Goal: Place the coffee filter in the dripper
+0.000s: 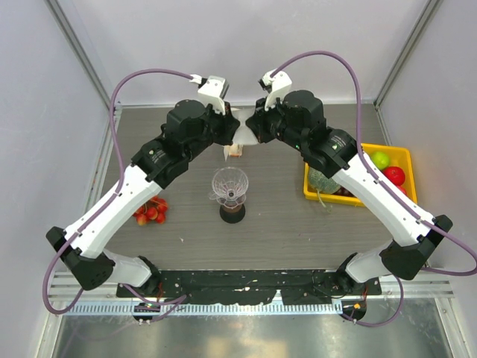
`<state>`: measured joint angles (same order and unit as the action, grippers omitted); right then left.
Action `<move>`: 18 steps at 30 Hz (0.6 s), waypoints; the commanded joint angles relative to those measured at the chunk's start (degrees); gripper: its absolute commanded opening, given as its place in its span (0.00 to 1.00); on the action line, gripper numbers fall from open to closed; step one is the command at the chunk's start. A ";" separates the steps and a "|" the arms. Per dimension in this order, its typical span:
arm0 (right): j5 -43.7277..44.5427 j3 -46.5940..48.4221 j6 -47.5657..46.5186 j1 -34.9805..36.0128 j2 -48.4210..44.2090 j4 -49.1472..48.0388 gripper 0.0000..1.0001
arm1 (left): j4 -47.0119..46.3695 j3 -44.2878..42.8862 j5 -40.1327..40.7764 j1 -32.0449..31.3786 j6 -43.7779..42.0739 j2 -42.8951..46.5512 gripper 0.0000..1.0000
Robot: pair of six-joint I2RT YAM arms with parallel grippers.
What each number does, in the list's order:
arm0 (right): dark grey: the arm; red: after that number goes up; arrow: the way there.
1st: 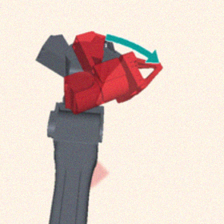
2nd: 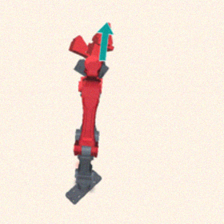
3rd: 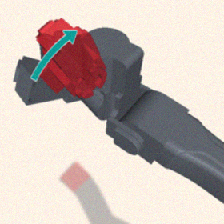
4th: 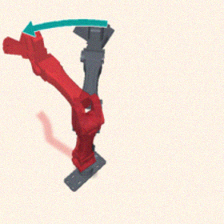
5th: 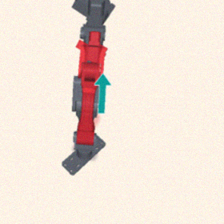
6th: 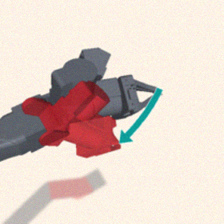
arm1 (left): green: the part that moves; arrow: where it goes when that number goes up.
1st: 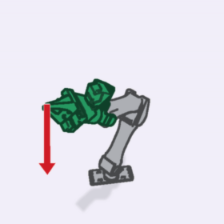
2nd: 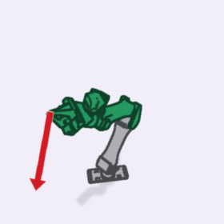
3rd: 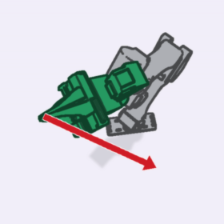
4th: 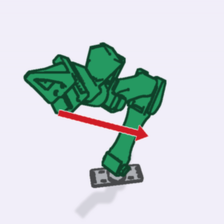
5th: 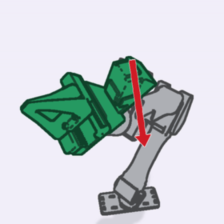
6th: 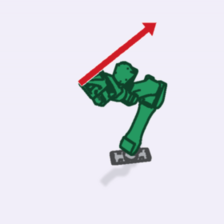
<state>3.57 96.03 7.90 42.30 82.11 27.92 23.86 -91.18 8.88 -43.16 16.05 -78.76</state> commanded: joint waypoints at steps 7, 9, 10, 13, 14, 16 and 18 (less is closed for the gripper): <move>4.60 -0.05 -0.61 0.23 -2.57 -1.64 0.05 | -0.48 0.12 4.12 -0.17 -1.64 3.00 0.07; 4.86 -0.31 -0.69 0.23 -2.74 -1.64 0.05 | -0.48 0.21 4.47 -0.17 -1.81 3.18 0.03; 5.12 -0.40 -0.61 0.23 -2.91 -1.64 0.05 | -0.48 0.21 4.47 -0.17 -1.90 3.18 0.01; 5.21 -0.49 -0.78 0.23 -3.00 -1.47 0.05 | -0.57 0.21 4.91 -0.17 -2.08 2.91 0.00; 5.30 -0.49 -1.04 0.23 -3.09 -1.55 0.05 | -0.57 0.21 5.44 -0.26 -2.34 3.00 0.00; 6.27 -0.40 -1.39 0.23 -3.09 -1.29 0.05 | -0.39 0.21 6.32 -0.17 -2.78 3.00 0.00; 7.41 -0.49 -1.84 0.23 -3.18 -1.03 0.05 | -0.30 0.12 7.37 -0.17 -3.13 3.17 0.00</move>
<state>6.57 95.39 7.55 42.68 82.00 27.90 24.36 -90.52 12.36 -43.27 14.37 -77.36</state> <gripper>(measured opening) 0.063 0.040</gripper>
